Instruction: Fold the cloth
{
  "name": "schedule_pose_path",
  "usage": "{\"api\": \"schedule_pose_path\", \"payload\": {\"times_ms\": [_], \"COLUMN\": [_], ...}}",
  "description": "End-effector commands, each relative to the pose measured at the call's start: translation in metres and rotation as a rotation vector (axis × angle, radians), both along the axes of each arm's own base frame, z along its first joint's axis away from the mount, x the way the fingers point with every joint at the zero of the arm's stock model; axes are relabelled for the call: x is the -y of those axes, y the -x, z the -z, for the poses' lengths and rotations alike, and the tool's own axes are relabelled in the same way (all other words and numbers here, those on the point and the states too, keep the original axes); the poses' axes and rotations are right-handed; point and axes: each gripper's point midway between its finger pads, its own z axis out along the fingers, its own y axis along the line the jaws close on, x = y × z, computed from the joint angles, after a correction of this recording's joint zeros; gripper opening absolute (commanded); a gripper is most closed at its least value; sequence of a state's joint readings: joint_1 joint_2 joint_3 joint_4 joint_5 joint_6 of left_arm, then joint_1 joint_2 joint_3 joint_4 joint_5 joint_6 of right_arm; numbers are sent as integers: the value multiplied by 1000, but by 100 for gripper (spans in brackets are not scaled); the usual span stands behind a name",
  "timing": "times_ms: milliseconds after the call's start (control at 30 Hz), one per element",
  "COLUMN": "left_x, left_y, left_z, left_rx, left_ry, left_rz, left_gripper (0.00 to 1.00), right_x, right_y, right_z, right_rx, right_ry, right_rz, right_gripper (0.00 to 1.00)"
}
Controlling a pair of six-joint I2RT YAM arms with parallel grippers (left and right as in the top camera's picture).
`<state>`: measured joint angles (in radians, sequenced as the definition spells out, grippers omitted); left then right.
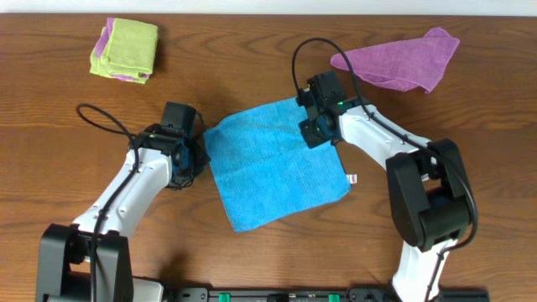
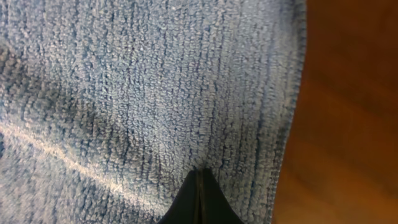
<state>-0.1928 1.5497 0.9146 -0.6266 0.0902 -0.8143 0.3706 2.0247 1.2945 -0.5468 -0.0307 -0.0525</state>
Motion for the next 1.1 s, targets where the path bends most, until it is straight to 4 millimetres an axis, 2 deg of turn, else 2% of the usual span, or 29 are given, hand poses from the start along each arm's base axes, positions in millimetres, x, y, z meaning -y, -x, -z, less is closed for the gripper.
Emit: {"api": "schedule_pose_path", "payload": {"times_ms": [0,100,200,367,467,500,633,800,867,1067], "left_x": [-1,1,4,17,29,34,39,38,44,51], "left_y": [-4,-16,-23,-20,-17,-16,-14,-32,-38,-41], "left_z": [-4,-7,-9,-9,-9,-10,-10,-7,4,29], "left_rx": [34,85,112,119,128,131,149,204,205,165], "left_ry": [-21,-10,3,-14,-45,-58,-115,-147,-131,-111], "left_rz": [31,31,34,125,184,202,206,176,180,194], "left_gripper": [6,6,6,6,6,6,6,6,6,6], "right_x": [1,1,-1,-1,0,1,13,19,22,27], "right_y": [31,31,22,-6,-7,-3,19,36,43,55], "right_z": [18,8,-17,-95,-134,-141,-152,-162,-169,-182], "right_rx": [-123,-112,-52,159,248,251,209,185,185,189], "right_ry": [-18,-23,-43,-69,-88,-90,-69,-60,-60,-61], "right_rz": [42,41,34,33,22,22,29,29,29,29], "right_gripper": [1,1,1,1,1,1,1,1,1,1]}}
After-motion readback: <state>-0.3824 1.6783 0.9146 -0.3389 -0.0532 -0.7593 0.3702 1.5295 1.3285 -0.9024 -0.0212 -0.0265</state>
